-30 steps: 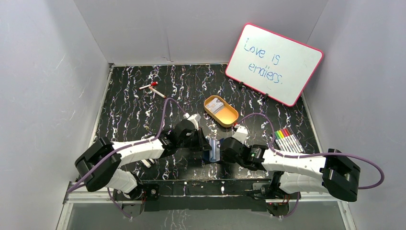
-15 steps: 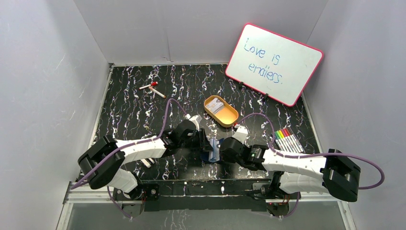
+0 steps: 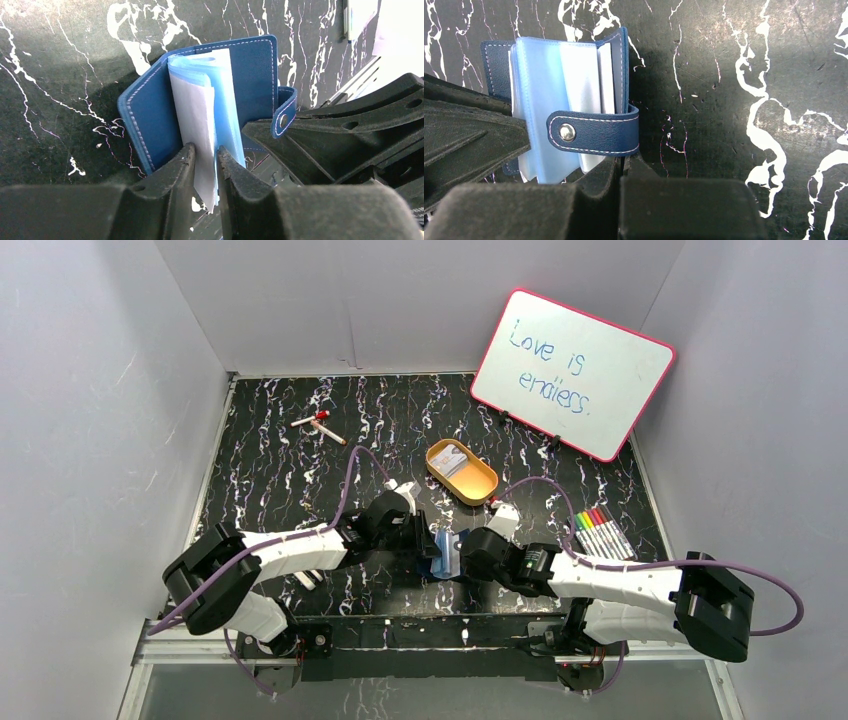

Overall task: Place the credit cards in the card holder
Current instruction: Open the card holder at the center of the board.

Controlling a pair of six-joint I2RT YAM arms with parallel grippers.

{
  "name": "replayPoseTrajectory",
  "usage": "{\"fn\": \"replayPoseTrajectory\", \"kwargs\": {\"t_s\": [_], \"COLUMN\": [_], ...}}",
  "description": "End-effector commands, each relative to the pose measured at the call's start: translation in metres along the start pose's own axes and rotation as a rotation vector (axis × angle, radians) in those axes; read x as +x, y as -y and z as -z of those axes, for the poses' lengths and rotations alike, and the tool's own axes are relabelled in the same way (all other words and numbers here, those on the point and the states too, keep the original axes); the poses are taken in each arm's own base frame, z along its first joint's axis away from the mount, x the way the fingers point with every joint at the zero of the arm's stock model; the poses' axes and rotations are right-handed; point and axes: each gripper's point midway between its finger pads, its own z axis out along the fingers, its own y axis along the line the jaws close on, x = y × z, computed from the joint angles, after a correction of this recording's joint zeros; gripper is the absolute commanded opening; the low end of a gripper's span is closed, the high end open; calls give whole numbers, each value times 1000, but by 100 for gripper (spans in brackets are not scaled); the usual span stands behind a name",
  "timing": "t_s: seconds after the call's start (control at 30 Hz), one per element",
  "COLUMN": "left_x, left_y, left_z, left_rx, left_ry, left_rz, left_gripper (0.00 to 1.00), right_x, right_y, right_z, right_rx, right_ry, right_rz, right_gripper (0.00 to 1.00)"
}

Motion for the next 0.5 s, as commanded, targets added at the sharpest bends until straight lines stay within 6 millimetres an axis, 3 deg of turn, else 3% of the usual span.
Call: {"fn": "replayPoseTrajectory", "kwargs": {"t_s": [0.0, 0.17, 0.3, 0.33, 0.47], "left_x": [-10, -11, -13, -14, -24], "left_y": [11, 17, 19, 19, 18], "left_z": [2, 4, 9, 11, 23], "left_rx": [15, 32, 28, 19, -40], "left_ry": [19, 22, 25, 27, 49], "left_rz": [-25, -27, -25, -26, -38], "left_gripper": [16, 1, 0, 0, 0], "right_x": [-6, -7, -7, -8, -18], "right_y": [-1, 0, -4, -6, -23], "right_z": [1, 2, 5, 6, 19], "right_rx": [-7, -8, -37, -50, -152], "right_ry": [29, 32, 28, 28, 56], "right_rz": [-23, -23, -15, -6, 24], "right_gripper": [0, 0, 0, 4, 45]}}
